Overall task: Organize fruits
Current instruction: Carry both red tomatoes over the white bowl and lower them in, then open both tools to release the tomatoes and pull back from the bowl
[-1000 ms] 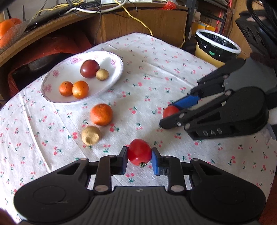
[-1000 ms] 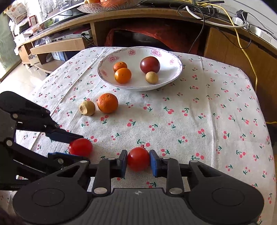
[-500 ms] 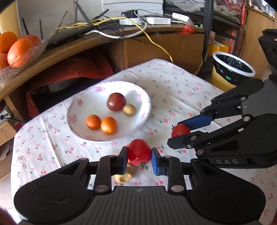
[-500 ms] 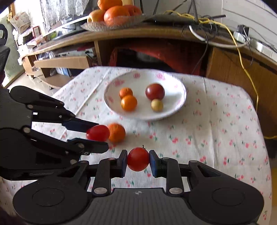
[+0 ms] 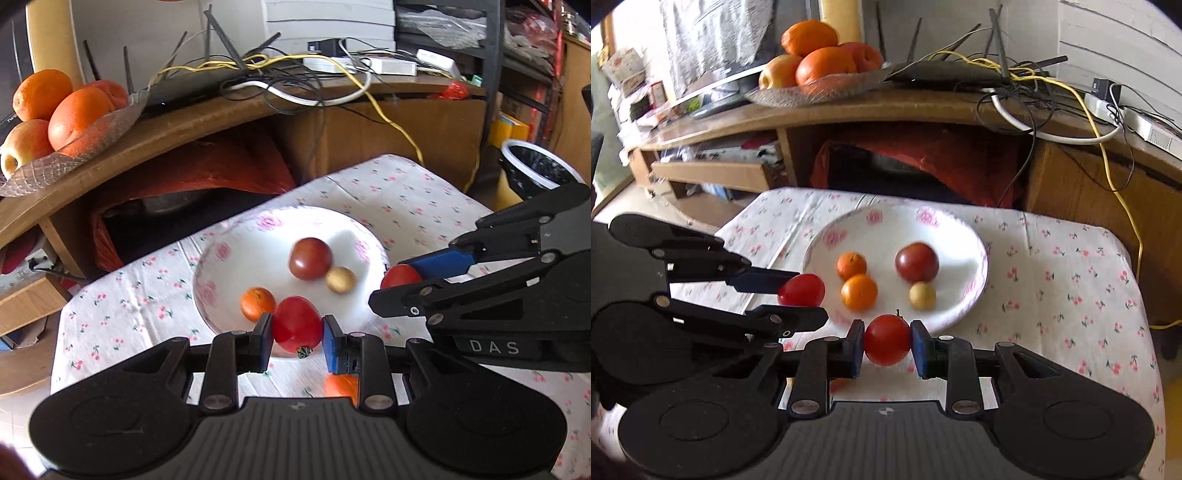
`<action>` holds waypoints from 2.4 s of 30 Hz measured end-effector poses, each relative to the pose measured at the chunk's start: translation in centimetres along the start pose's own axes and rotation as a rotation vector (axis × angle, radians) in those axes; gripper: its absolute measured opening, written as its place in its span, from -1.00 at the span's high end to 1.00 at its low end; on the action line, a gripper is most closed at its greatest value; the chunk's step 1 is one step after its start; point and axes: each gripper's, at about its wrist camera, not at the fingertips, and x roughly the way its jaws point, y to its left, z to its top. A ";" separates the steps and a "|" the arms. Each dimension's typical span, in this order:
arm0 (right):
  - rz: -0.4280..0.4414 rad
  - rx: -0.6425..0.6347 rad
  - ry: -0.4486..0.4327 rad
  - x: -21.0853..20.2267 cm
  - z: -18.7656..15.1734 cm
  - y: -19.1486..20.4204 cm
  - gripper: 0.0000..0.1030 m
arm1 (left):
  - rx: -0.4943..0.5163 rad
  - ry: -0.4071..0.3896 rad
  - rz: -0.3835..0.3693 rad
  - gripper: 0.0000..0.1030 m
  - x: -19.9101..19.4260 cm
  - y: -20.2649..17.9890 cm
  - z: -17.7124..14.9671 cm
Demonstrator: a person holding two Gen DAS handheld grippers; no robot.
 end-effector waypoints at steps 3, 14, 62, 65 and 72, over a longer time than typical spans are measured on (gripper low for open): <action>-0.001 0.018 -0.009 0.8 0.6 -0.4 0.54 | -0.006 0.011 0.007 0.29 1.0 0.3 0.0; -0.011 0.020 0.003 3.0 0.9 -0.8 0.54 | -0.016 0.036 0.028 0.29 3.1 1.1 -0.2; -0.041 0.024 -0.047 5.0 1.9 -1.6 0.37 | -0.103 -0.048 0.060 0.17 3.7 3.1 1.3; -0.044 0.024 -0.057 4.8 2.1 -1.6 0.33 | -0.099 -0.047 0.059 0.16 3.4 3.1 1.2; -0.058 0.033 -0.068 4.4 2.1 -2.0 0.32 | -0.093 -0.060 0.043 0.09 2.2 3.1 1.1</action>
